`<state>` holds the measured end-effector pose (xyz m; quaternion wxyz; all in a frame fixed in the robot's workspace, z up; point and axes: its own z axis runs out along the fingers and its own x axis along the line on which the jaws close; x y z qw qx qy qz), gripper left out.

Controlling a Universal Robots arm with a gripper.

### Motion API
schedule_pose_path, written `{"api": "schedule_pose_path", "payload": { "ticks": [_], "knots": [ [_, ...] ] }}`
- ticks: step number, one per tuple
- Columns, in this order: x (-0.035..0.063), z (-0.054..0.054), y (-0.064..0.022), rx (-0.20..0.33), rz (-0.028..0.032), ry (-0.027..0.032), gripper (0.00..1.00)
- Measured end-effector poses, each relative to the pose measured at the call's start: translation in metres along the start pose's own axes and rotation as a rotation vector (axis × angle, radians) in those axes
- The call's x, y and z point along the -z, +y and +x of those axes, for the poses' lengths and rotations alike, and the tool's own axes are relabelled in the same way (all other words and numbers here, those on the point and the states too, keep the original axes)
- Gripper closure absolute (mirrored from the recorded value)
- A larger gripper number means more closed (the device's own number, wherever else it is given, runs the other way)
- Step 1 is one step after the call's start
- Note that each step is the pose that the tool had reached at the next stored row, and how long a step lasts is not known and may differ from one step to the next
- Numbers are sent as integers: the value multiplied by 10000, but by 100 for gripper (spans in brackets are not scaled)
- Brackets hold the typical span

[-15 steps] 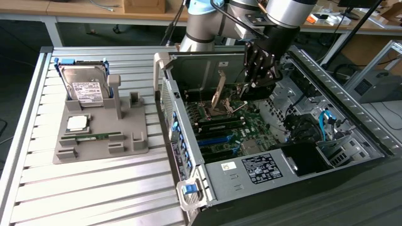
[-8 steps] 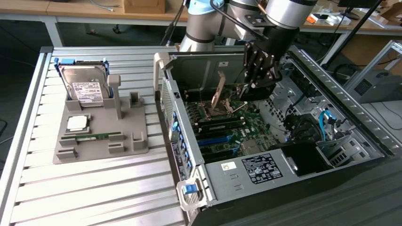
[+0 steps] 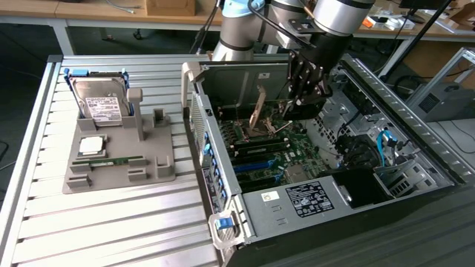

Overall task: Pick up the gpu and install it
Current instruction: 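Insert the gpu into the slot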

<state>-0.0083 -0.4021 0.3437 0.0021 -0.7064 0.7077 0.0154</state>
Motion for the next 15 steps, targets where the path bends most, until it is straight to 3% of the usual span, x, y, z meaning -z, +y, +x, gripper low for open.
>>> {"api": "schedule_pose_path", "payload": {
  "ticks": [15],
  "knots": [
    [-32, 99, 2, 0, 0, 0, 73]
  ]
}}
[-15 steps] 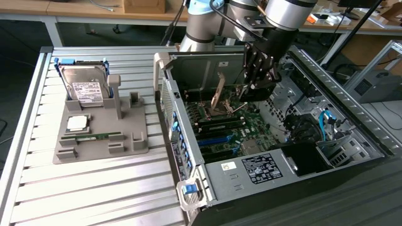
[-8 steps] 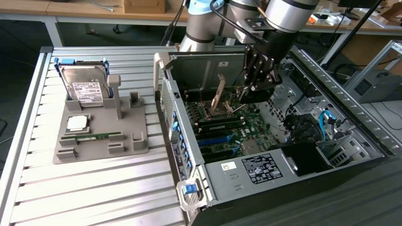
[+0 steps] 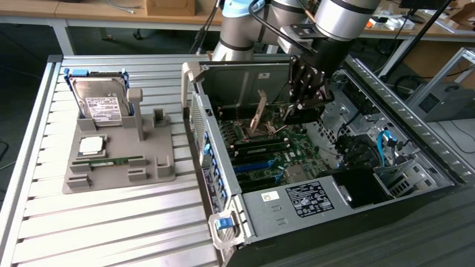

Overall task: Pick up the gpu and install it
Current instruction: 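Insert the gpu into the slot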

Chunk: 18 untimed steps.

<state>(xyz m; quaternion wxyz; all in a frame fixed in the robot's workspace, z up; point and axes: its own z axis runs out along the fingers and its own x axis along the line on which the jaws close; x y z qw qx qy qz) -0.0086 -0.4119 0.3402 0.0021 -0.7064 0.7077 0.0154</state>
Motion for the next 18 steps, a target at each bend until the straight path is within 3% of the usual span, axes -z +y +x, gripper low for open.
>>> {"api": "schedule_pose_path", "payload": {
  "ticks": [18],
  "knots": [
    [-36, 75, 41, 0, 0, 0, 73]
  ]
}}
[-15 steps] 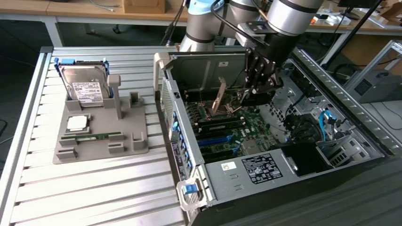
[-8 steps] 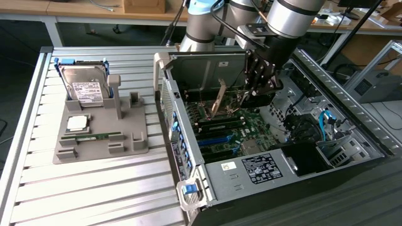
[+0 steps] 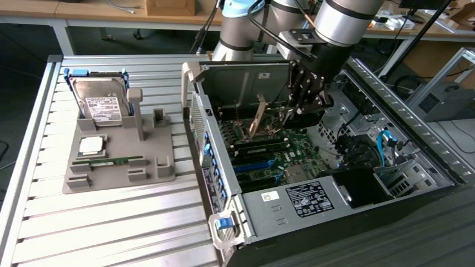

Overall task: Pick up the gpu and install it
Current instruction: 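Insert the gpu into the slot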

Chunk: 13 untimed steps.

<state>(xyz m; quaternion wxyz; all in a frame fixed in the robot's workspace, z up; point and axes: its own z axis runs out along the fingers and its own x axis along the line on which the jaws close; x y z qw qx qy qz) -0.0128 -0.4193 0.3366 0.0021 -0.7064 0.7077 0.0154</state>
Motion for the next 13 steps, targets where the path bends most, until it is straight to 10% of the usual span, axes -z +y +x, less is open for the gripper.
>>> {"api": "schedule_pose_path", "payload": {
  "ticks": [13],
  "knots": [
    [-19, 13, 16, 0, 0, 1, 73]
  ]
}}
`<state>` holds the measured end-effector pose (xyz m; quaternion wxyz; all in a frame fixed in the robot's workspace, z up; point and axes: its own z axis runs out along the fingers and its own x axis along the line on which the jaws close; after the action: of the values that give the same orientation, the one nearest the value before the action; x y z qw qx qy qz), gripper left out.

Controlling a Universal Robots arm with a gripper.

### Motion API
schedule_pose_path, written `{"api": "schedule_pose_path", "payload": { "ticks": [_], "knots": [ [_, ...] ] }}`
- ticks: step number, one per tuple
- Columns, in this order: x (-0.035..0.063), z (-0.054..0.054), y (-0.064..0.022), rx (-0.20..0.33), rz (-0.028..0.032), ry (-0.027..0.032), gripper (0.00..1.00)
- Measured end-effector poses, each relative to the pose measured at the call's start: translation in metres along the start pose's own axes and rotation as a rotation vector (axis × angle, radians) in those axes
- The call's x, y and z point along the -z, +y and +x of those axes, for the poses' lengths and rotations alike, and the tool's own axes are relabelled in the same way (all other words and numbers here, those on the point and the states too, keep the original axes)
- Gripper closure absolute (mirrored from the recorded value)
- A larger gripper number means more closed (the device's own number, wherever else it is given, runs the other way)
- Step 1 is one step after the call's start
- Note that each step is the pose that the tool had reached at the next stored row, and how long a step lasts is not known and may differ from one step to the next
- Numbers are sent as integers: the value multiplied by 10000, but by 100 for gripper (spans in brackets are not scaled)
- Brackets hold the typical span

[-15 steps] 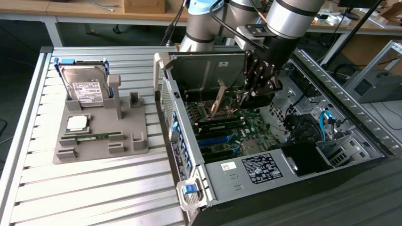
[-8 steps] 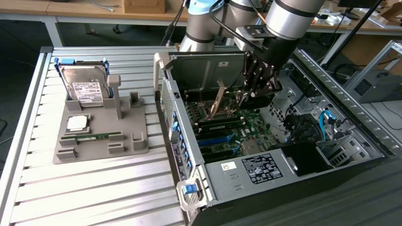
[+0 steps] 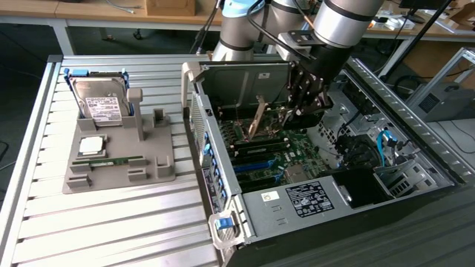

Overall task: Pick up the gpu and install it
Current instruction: 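Insert the gpu into the slot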

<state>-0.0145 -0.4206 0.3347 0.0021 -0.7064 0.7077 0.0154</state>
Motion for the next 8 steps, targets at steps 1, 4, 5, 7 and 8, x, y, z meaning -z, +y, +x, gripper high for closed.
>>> {"api": "schedule_pose_path", "payload": {
  "ticks": [1, 4, 5, 7, 8],
  "knots": [
    [-2, 1, 1, 0, 0, 0, 73],
    [-7, 3, 3, 0, 0, 0, 73],
    [-9, 3, 3, 0, 0, 1, 73],
    [-12, 4, 4, -1, 0, 0, 73],
    [-14, 5, 4, 0, 0, 0, 73]
  ]
}}
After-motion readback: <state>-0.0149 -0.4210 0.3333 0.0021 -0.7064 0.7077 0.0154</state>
